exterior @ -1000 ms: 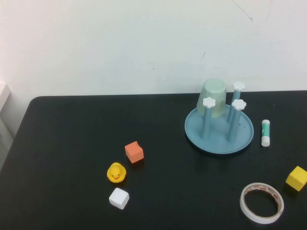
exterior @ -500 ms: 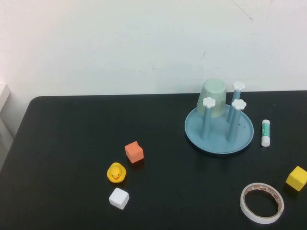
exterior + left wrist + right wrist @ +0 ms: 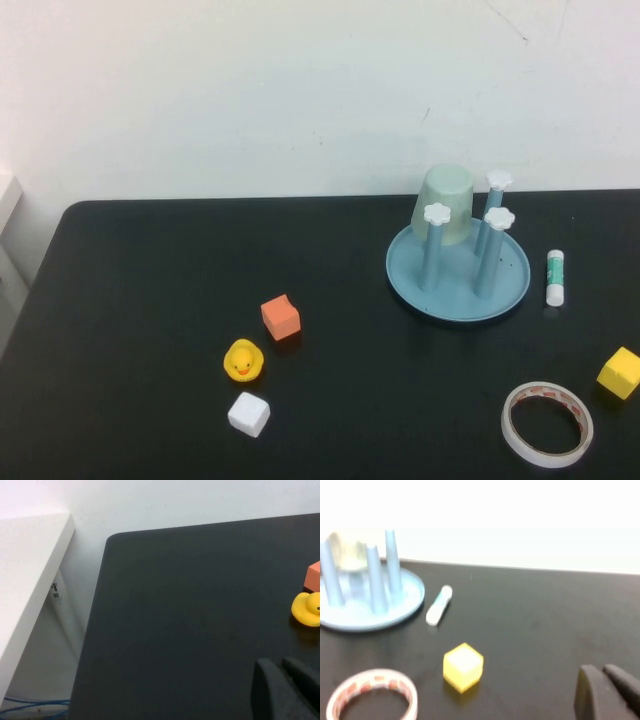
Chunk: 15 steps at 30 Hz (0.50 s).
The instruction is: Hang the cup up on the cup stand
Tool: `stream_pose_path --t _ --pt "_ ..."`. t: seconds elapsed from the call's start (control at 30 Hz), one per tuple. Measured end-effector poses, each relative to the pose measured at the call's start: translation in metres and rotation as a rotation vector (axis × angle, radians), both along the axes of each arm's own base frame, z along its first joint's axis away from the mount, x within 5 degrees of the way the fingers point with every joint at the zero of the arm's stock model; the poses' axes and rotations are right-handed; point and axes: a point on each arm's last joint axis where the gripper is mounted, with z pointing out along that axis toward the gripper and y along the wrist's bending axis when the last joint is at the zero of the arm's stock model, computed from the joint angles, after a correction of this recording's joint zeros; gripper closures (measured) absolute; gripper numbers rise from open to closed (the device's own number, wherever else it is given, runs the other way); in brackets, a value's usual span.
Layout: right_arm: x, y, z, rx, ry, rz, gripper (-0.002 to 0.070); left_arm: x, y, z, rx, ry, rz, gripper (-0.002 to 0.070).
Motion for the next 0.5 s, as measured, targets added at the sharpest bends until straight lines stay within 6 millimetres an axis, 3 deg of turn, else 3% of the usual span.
stream_pose_path --t 0.17,0.5 --pt "-0.0001 0.0014 -0.0108 0.006 0.055 0.025 0.0678 0.0 0.0 -0.0001 0.0 0.001 0.0 0.0675" --pt "-0.0008 0.0022 -0.012 0.03 0.077 0.035 0.0678 0.0 0.0 -0.0001 0.0 0.001 0.0 0.0675"
